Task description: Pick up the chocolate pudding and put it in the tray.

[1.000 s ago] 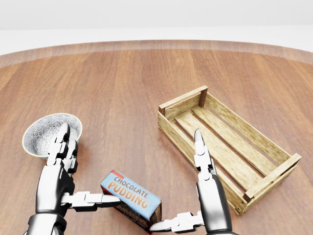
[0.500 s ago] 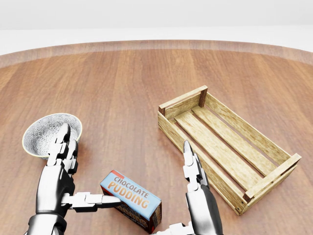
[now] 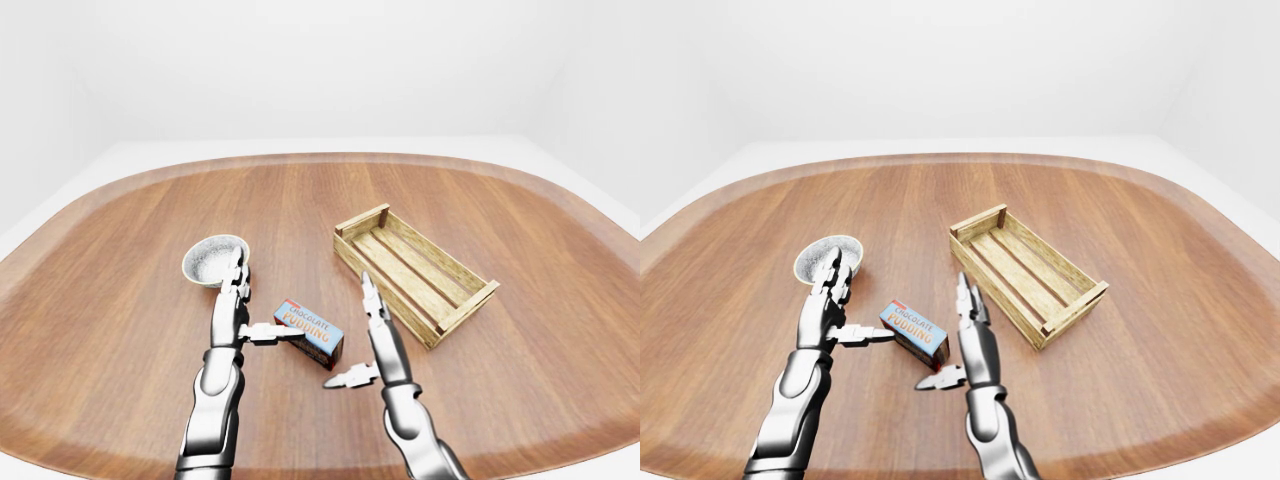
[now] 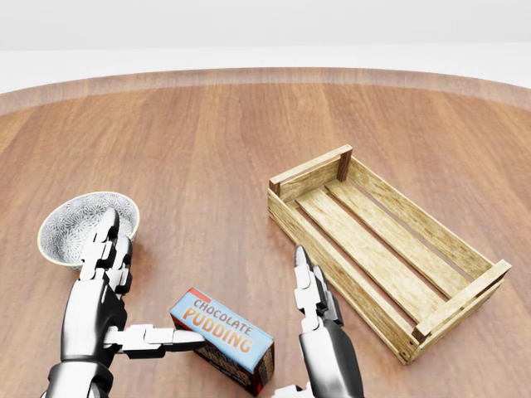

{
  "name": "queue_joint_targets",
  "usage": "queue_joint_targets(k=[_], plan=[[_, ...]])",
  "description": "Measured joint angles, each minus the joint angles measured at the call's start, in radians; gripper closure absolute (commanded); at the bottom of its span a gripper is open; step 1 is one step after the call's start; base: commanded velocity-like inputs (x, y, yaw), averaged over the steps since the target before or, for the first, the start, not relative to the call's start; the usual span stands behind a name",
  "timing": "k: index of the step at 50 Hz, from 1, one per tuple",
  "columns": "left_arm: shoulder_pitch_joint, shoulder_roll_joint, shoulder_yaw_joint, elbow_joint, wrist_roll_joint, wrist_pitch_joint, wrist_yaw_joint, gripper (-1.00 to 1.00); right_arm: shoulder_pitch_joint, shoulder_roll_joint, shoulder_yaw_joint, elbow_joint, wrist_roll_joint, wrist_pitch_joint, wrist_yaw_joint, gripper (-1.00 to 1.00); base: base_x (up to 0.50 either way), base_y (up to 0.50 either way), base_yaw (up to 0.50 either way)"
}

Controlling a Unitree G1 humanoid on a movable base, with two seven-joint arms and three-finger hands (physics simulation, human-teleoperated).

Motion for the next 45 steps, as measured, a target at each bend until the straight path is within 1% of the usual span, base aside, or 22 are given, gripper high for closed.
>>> queue_joint_targets(k=[14, 45], plan=[[0.002, 0.0, 0.0, -0.007, 0.0, 0.006, 0.0, -1.0, -0.048, 0.025, -0.016, 0.103, 0.013, 0.0, 0.0, -1.0, 0.0, 0.0, 0.0], [0.002, 0.0, 0.0, -0.009, 0.0, 0.007, 0.001, -1.0, -0.167, 0.082, -0.073, 0.334, 0.039, 0.0, 0.004, -1.0, 0.0, 0.0, 0.0]])
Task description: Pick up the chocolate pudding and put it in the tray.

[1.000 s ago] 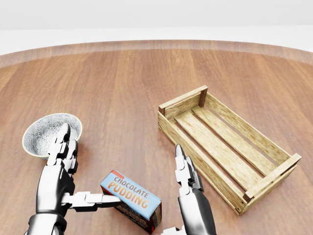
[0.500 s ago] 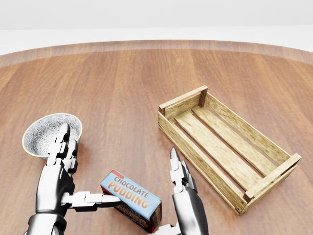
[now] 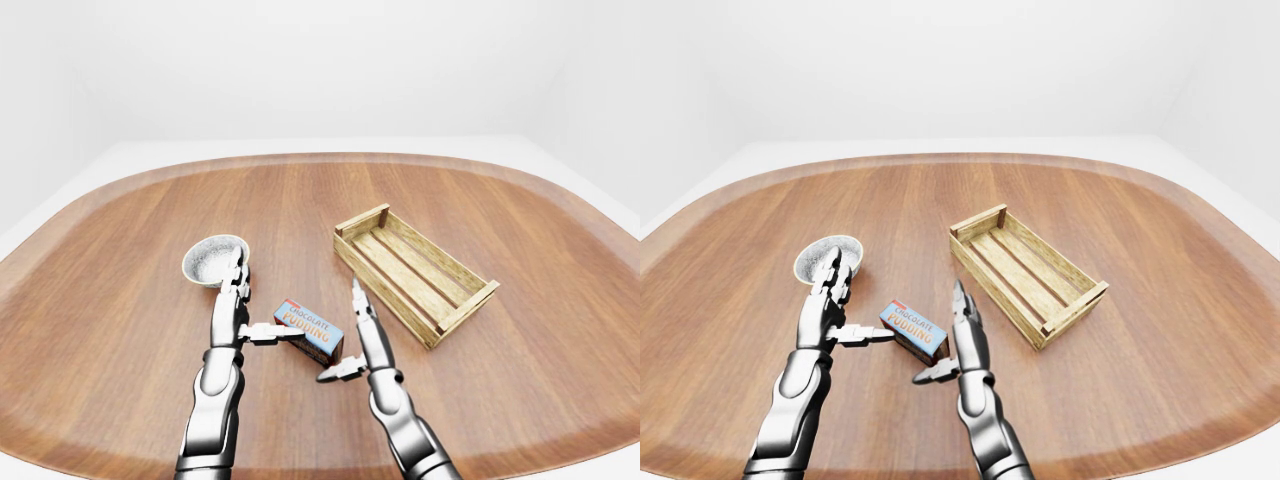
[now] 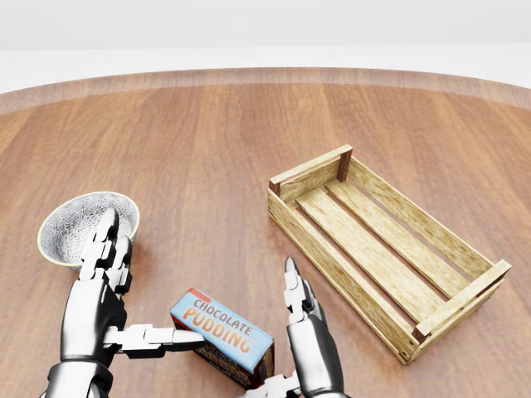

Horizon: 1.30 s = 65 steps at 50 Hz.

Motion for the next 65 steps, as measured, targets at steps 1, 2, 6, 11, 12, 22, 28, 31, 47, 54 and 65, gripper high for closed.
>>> queue_joint_targets(k=[1, 2, 6, 11, 12, 22, 28, 31, 47, 54, 65], plan=[[0.0, 0.0, 0.0, 0.0, 0.0, 0.0, 0.0, -1.0, -0.002, 0.002, -0.002, 0.005, 0.002, 0.0, 0.002, -1.0, 0.0, 0.0, 0.0], [0.0, 0.0, 0.0, 0.0, 0.0, 0.0, 0.0, -1.0, -0.005, 0.003, -0.004, 0.009, 0.003, 0.0, 0.004, -1.0, 0.0, 0.0, 0.0], [0.0, 0.0, 0.0, 0.0, 0.0, 0.0, 0.0, -1.0, -0.012, 0.008, -0.008, 0.025, 0.009, 0.0, 0.01, -1.0, 0.0, 0.0, 0.0], [0.0, 0.0, 0.0, 0.0, 0.0, 0.0, 0.0, -1.0, -0.021, 0.013, -0.012, 0.048, 0.015, 0.0, 0.013, -1.0, 0.0, 0.0, 0.0], [0.0, 0.0, 0.0, 0.0, 0.0, 0.0, 0.0, -1.0, -0.023, 0.014, -0.013, 0.053, 0.017, 0.0, 0.014, -1.0, 0.0, 0.0, 0.0], [0.0, 0.0, 0.0, 0.0, 0.0, 0.0, 0.0, -1.0, -0.041, 0.024, -0.019, 0.099, 0.03, 0.0, 0.02, -1.0, 0.0, 0.0, 0.0], [0.0, 0.0, 0.0, 0.0, 0.0, 0.0, 0.0, -1.0, -0.054, 0.029, -0.025, 0.136, 0.039, 0.0, 0.025, -1.0, 0.0, 0.0, 0.0], [0.0, 0.0, 0.0, 0.0, 0.0, 0.0, 0.0, -1.0, -0.06, 0.032, -0.028, 0.153, 0.041, 0.0, 0.025, -1.0, 0.0, 0.0, 0.0], [0.0, 0.0, 0.0, 0.0, 0.0, 0.0, 0.0, -1.0, -0.095, 0.044, -0.044, 0.254, 0.024, 0.0, 0.009, -1.0, 0.0, 0.0, 0.0], [0.0, 0.0, 0.0, 0.0, 0.0, 0.0, 0.0, -1.0, -0.11, 0.048, -0.048, 0.284, 0.014, 0.0, 0.002, -1.0, 0.0, 0.0, 0.0], [0.0, 0.0, 0.0, 0.0, 0.0, 0.0, 0.0, -1.0, -0.148, 0.057, -0.056, 0.346, -0.007, 0.0, -0.017, -1.0, 0.0, 0.0, 0.0]])
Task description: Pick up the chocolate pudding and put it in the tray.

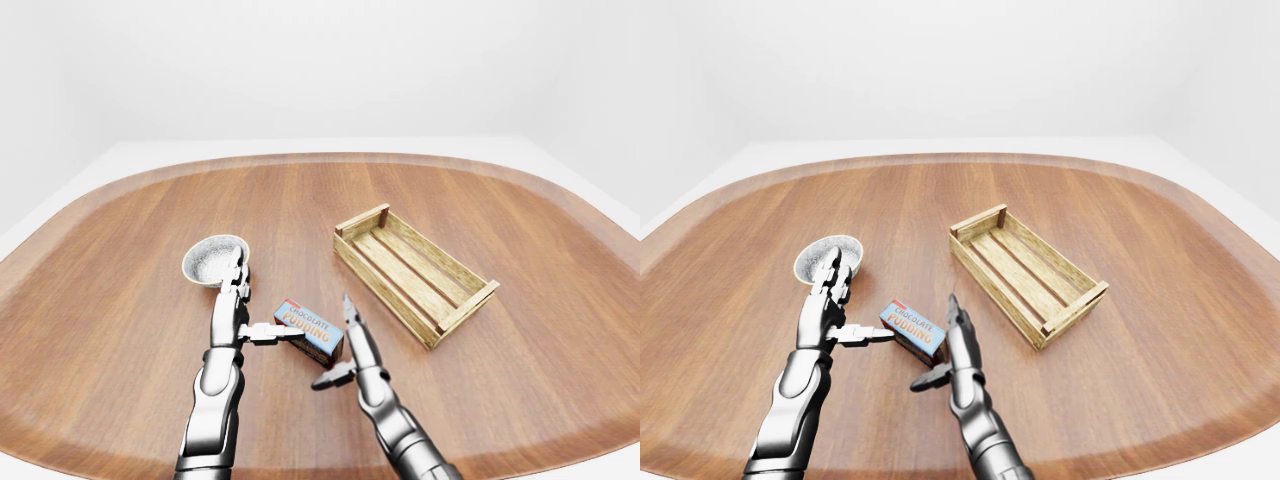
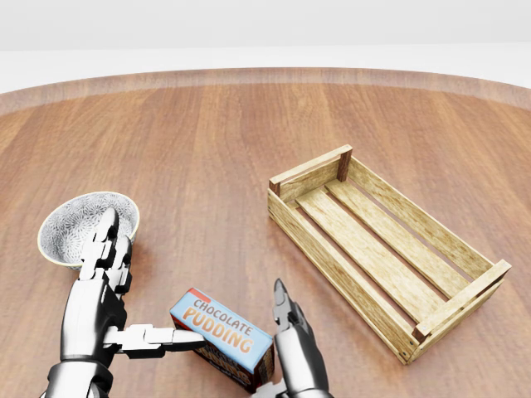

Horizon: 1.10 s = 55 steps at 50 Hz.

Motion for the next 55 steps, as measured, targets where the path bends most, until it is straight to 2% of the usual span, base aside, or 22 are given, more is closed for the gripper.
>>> queue_joint_targets(k=[2, 3, 4, 31, 55], plan=[[0.0, 0.0, 0.0, 0.0, 0.0, 0.0, 0.0, -1.0, -0.006, 0.002, -0.001, 0.008, -0.004, 0.0, -0.003, -0.96, 0.0, 0.0, 0.0], [0.0, 0.0, 0.0, 0.0, 0.0, 0.0, 0.0, -1.0, -0.009, 0.003, -0.002, 0.012, -0.006, 0.0, -0.004, 0.31, 0.0, 0.0, 0.0], [0.0, 0.0, 0.0, 0.0, 0.0, 0.0, 0.0, -1.0, -0.011, 0.003, -0.003, 0.015, -0.008, 0.0, -0.006, 1.0, 0.0, 0.0, 0.0], [0.0, 0.0, 0.0, 0.0, 0.0, 0.0, 0.0, -1.0, -0.044, 0.011, -0.011, 0.087, -0.052, 0.0, -0.024, 1.0, 0.0, 0.0, 0.0], [0.0, 0.0, 0.0, 0.0, 0.0, 0.0, 0.0, -1.0, 0.028, -0.005, 0.003, -0.123, -0.005, 0.0, 0.014, 1.0, 0.0, 0.0, 0.0]])
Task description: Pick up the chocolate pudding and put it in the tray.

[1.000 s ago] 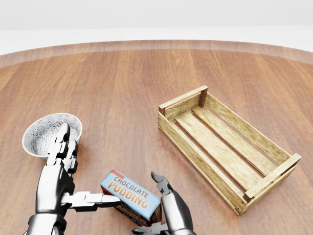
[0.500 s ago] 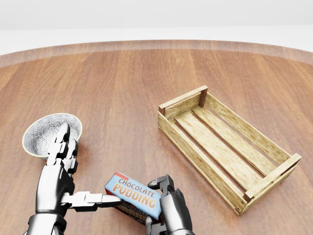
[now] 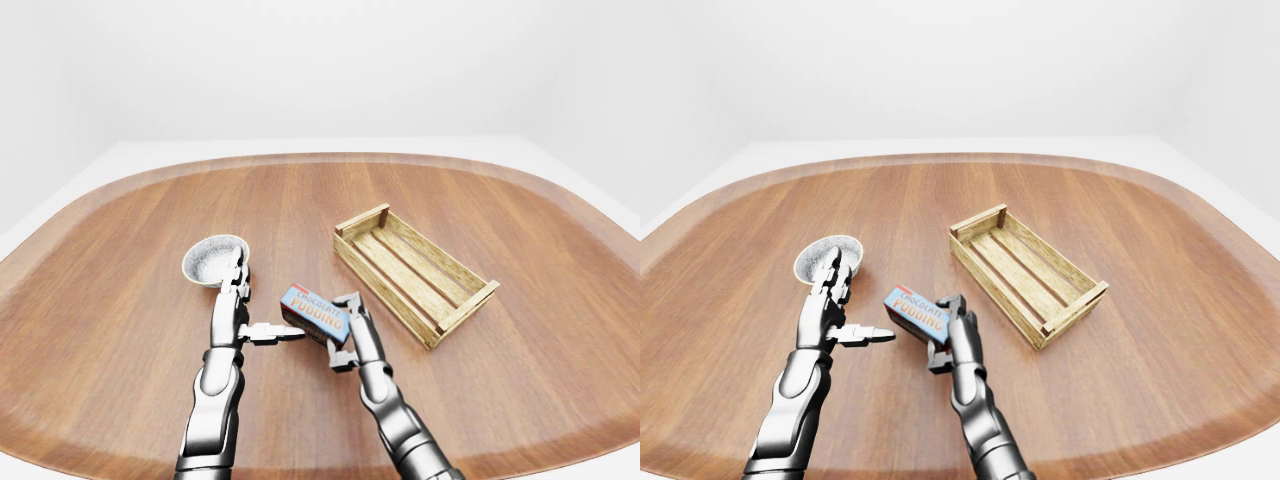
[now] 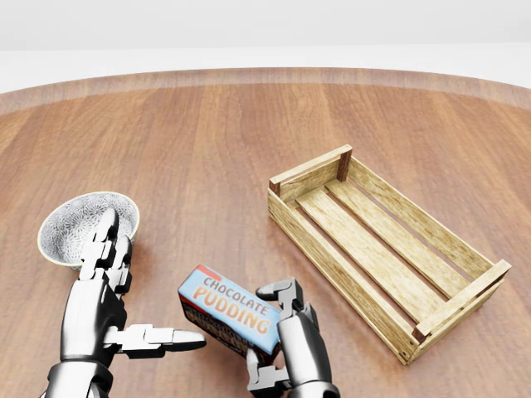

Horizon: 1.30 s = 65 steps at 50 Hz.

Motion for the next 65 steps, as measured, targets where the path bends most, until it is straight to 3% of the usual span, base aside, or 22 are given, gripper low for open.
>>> queue_joint_targets(k=[22, 65], plan=[[0.0, 0.0, 0.0, 0.0, 0.0, 0.0, 0.0, -1.0, -0.041, -0.006, -0.013, -0.09, 0.013, 0.0, 0.014, 1.0, 0.0, 0.0, 0.0], [-0.006, 0.001, 0.001, 0.016, -0.001, -0.009, -0.003, -1.0, -0.4, -0.033, -0.129, -0.033, 0.101, 0.0, 0.055, 1.0, 0.0, 0.0, 0.0]])
